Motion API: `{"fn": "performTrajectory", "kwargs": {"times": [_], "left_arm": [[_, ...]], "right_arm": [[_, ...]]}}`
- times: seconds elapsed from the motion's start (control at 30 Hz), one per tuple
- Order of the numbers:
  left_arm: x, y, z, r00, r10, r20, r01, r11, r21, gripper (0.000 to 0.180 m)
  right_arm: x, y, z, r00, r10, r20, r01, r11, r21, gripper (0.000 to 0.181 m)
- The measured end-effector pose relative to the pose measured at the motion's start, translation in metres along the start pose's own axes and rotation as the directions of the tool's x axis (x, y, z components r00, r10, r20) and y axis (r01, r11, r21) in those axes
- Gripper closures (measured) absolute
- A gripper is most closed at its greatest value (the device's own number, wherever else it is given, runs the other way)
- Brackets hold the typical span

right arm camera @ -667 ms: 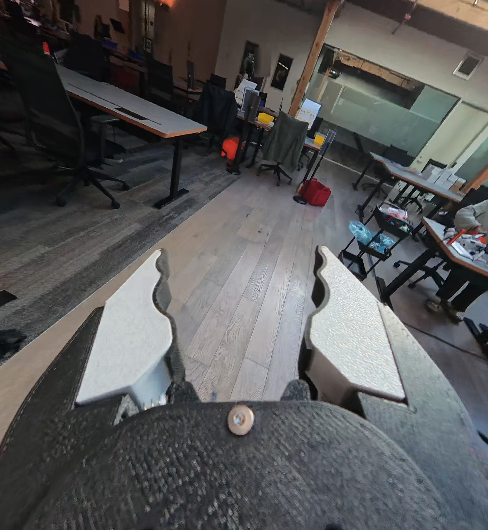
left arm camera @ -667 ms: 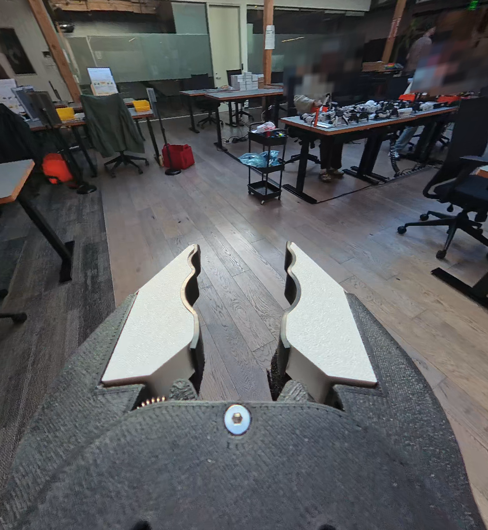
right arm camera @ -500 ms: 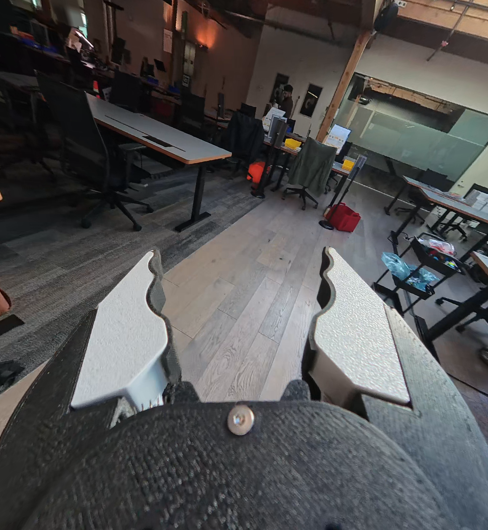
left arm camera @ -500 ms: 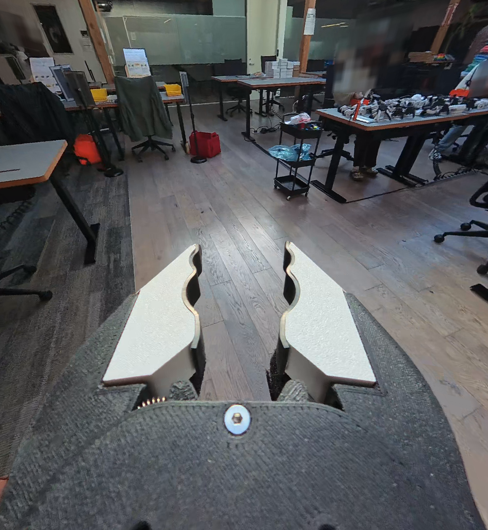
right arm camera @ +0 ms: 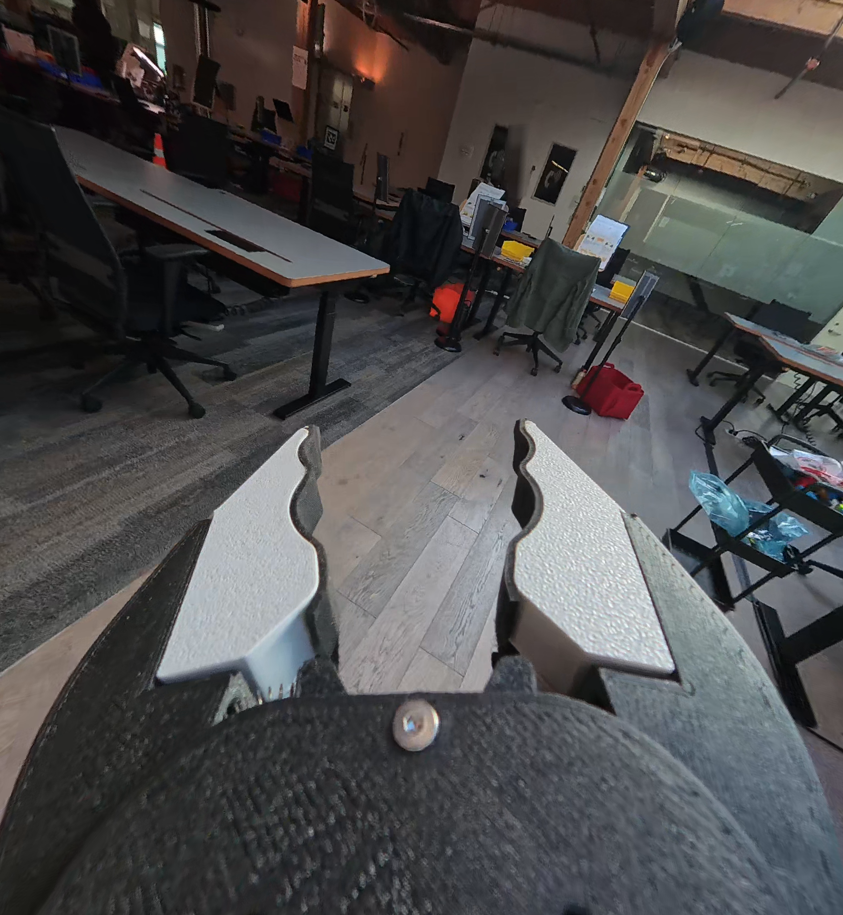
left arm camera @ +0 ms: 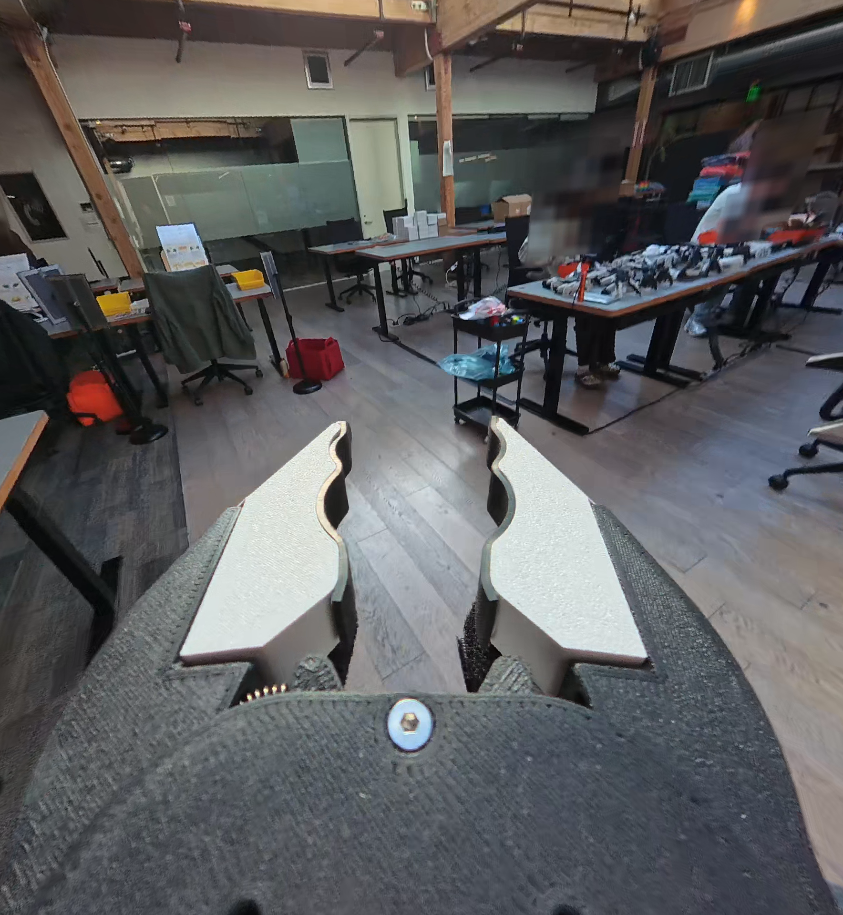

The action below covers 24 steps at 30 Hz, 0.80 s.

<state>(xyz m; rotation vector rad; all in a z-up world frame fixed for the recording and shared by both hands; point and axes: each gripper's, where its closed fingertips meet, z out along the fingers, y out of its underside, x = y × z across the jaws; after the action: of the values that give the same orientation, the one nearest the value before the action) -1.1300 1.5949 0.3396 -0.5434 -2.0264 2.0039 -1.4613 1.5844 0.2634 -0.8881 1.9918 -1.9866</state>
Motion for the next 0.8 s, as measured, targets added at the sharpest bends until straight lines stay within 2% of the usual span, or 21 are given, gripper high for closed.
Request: {"fn": "performTrajectory", "kwargs": {"times": [0.07, 0.13, 0.23, 0.3, 0.43, 0.57, 0.67, 0.8], "left_arm": [[-0.015, -0.010, 0.045, 0.996, -0.085, -0.028, 0.087, 0.995, 0.053, 0.125], [-0.038, -0.008, 0.086, 0.991, -0.133, -0.020, 0.134, 0.988, 0.073, 0.125], [-0.080, 0.004, 0.141, 0.986, -0.143, 0.083, 0.136, 0.987, 0.088, 0.127], [-0.106, 0.016, 0.176, 0.973, -0.181, 0.144, 0.175, 0.983, 0.052, 0.126], [-0.154, 0.029, 0.236, 0.945, -0.223, 0.241, 0.218, 0.975, 0.045, 0.126], [-0.204, 0.039, 0.286, 0.907, -0.244, 0.342, 0.242, 0.969, 0.048, 0.123], [-0.245, 0.056, 0.330, 0.896, -0.219, 0.386, 0.232, 0.973, 0.014, 0.119], [-0.308, 0.069, 0.415, 0.913, -0.185, 0.364, 0.209, 0.977, -0.027, 0.115]], "right_arm": [[0.023, 0.001, 0.043, 0.999, 0.017, 0.051, -0.021, 0.997, 0.069, 0.102], [0.049, 0.009, 0.098, 0.995, 0.001, 0.100, -0.009, 0.997, 0.073, 0.104], [0.087, 0.011, 0.190, 0.978, -0.083, 0.193, 0.073, 0.996, 0.059, 0.105], [0.113, -0.003, 0.247, 0.957, -0.150, 0.250, 0.139, 0.988, 0.063, 0.104], [0.166, -0.052, 0.346, 0.929, -0.268, 0.256, 0.215, 0.952, 0.217, 0.109], [0.201, -0.075, 0.443, 0.919, -0.209, 0.333, 0.132, 0.962, 0.238, 0.097], [0.229, -0.071, 0.518, 0.924, -0.183, 0.335, 0.098, 0.962, 0.254, 0.095], [0.268, -0.042, 0.616, 0.952, -0.120, 0.283, 0.045, 0.965, 0.259, 0.101]]}}
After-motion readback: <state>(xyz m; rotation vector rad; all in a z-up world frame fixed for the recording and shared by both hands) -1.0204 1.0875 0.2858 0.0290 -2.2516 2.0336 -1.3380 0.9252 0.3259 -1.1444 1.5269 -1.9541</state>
